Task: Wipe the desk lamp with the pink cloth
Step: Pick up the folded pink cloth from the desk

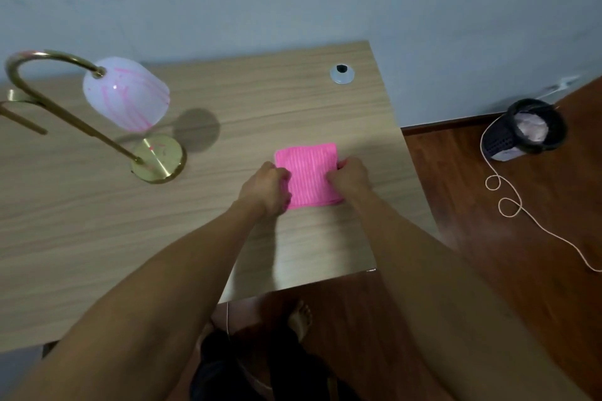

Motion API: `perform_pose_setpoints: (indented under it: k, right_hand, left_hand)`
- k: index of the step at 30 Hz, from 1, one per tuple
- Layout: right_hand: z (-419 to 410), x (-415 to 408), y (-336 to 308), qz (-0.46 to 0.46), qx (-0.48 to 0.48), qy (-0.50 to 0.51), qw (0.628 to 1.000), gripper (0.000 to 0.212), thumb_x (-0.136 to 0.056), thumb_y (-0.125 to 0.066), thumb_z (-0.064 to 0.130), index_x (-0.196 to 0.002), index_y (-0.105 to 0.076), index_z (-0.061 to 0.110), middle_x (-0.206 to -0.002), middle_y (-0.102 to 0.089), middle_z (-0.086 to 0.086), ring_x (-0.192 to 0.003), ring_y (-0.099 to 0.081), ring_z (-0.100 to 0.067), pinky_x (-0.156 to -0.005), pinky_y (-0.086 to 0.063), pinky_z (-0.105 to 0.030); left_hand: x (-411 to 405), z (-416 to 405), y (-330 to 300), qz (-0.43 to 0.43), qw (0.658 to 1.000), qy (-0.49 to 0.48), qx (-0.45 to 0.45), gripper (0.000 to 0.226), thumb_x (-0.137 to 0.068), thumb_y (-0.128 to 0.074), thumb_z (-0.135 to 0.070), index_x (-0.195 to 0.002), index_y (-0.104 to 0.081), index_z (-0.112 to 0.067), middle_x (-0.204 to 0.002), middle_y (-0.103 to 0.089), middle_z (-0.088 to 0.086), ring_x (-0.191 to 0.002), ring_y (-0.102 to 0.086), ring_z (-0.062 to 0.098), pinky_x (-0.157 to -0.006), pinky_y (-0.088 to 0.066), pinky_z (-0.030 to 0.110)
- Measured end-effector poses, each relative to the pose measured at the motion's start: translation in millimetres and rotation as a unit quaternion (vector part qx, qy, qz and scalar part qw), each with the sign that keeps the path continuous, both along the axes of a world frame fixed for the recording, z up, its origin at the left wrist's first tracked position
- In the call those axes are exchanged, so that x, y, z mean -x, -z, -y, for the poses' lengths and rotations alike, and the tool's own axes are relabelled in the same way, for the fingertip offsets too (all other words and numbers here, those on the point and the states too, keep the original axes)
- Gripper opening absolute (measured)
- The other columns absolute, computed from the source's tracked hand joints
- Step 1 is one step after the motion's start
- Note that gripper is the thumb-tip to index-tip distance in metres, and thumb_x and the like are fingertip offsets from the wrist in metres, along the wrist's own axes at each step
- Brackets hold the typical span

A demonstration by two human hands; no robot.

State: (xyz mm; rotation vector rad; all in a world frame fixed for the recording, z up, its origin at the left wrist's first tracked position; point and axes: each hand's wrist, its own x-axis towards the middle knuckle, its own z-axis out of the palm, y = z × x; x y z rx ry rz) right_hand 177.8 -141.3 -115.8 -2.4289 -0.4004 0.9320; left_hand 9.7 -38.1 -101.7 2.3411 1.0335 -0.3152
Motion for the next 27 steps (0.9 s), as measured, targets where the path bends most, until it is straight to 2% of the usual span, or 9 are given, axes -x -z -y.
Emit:
perform_pose_setpoints:
  k: [2, 4, 6, 9, 11, 15, 18, 23, 27]
  right_hand:
    - [-3, 0, -5, -0.035, -0.038, -0.003, 0.999, 0.008, -0.082, -0.075, 0.01, -0.09, -0.073, 0.01, -0.092, -0.075, -0.011, -0.093, -0.071, -0.028, -0.071, -0.052, -0.028]
    - [-6, 3, -17, -0.076, -0.085, -0.027, 0.993, 0.013, -0.084, -0.071, 0.004, -0.081, -0.062, 0.013, -0.083, -0.066, -0.006, -0.085, -0.062, -0.025, -0.063, -0.047, -0.028]
    - [-10, 8, -32, -0.121, -0.123, -0.054, 0.983, 0.009, -0.083, -0.065, 0.005, -0.088, -0.061, 0.011, -0.088, -0.065, -0.008, -0.085, -0.061, -0.027, -0.068, -0.052, -0.035]
    - [-14, 13, -61, -0.188, -0.16, -0.091, 0.965, 0.039, -0.063, -0.054, 0.015, -0.1, -0.063, 0.007, -0.094, -0.061, -0.013, -0.087, -0.058, -0.029, -0.072, -0.048, -0.039]
    - [-16, 13, -84, -0.254, -0.179, -0.071, 0.948, 0.046, -0.057, -0.052, 0.013, -0.101, -0.058, 0.003, -0.102, -0.056, -0.019, -0.093, -0.056, -0.034, -0.079, -0.047, -0.046]
    - [-18, 5, -130, -0.352, -0.227, -0.03, 0.907, 0.059, -0.065, -0.051, 0.011, -0.122, -0.054, -0.003, -0.122, -0.061, -0.026, -0.115, -0.061, -0.045, -0.102, -0.048, -0.064]
    - [-23, -1, -159, -0.39, -0.285, -0.024, 0.875, 0.048, -0.074, -0.059, 0.017, -0.12, -0.058, 0.004, -0.112, -0.067, -0.019, -0.108, -0.064, -0.038, -0.097, -0.052, -0.057]
    - [-28, 3, -190, -0.415, -0.335, 0.003, 0.846, 0.084, -0.071, -0.09, 0.03, -0.144, -0.058, 0.006, -0.129, -0.068, -0.02, -0.109, -0.071, -0.036, -0.097, -0.054, -0.067]
    - [-39, 22, -204, -0.408, -0.359, 0.042, 0.838, 0.034, -0.093, -0.066, 0.013, -0.126, -0.058, 0.011, -0.107, -0.072, -0.015, -0.093, -0.074, -0.03, -0.088, -0.062, -0.058]
  left_hand:
    - [0, 3, 1, -0.004, 1.0, -0.003, 0.012, 0.024, -0.072, -0.072, -0.024, -0.07, -0.05, -0.032, -0.098, -0.055, 0.006, -0.084, -0.063, 0.031, -0.075, -0.057, 0.039]
    - [0, 3, -6, -0.008, 0.999, -0.026, 0.023, 0.022, -0.068, -0.074, -0.025, -0.077, -0.054, -0.032, -0.105, -0.053, 0.006, -0.092, -0.062, 0.031, -0.08, -0.057, 0.039]
    - [-2, 0, -11, 0.017, 0.996, -0.074, 0.041, 0.048, -0.068, -0.075, -0.026, -0.115, -0.062, -0.025, -0.122, -0.051, 0.007, -0.108, -0.059, 0.029, -0.092, -0.054, 0.039]
    - [-12, -9, -41, 0.14, 0.951, -0.228, 0.153, 0.077, -0.079, -0.066, -0.027, -0.149, -0.039, -0.012, -0.139, -0.05, 0.007, -0.121, -0.055, 0.028, -0.101, -0.047, 0.036]
    - [-19, -17, -65, 0.169, 0.896, -0.324, 0.252, 0.058, -0.087, -0.058, -0.023, -0.142, -0.046, -0.009, -0.127, -0.053, 0.006, -0.109, -0.055, 0.025, -0.094, -0.044, 0.035]
    - [-14, -16, -120, 0.169, 0.824, -0.363, 0.402, 0.016, -0.085, -0.05, -0.031, -0.081, -0.055, -0.016, -0.075, -0.053, 0.001, -0.07, -0.049, 0.02, -0.072, -0.041, 0.032]
    - [-14, -22, -142, 0.246, 0.789, -0.361, 0.432, 0.012, -0.084, -0.052, -0.028, -0.08, -0.057, -0.018, -0.072, -0.054, 0.001, -0.064, -0.051, 0.019, -0.061, -0.037, 0.027]
    - [-14, -49, -186, 0.362, 0.793, -0.338, 0.355, 0.005, -0.083, -0.058, -0.011, -0.081, -0.056, -0.015, -0.072, -0.047, 0.002, -0.068, -0.045, 0.02, -0.061, -0.037, 0.028]
    - [-7, -71, -211, 0.38, 0.848, -0.247, 0.275, 0.029, -0.086, -0.06, -0.007, -0.113, -0.065, -0.014, -0.101, -0.067, 0.008, -0.086, -0.061, 0.022, -0.069, -0.049, 0.029]
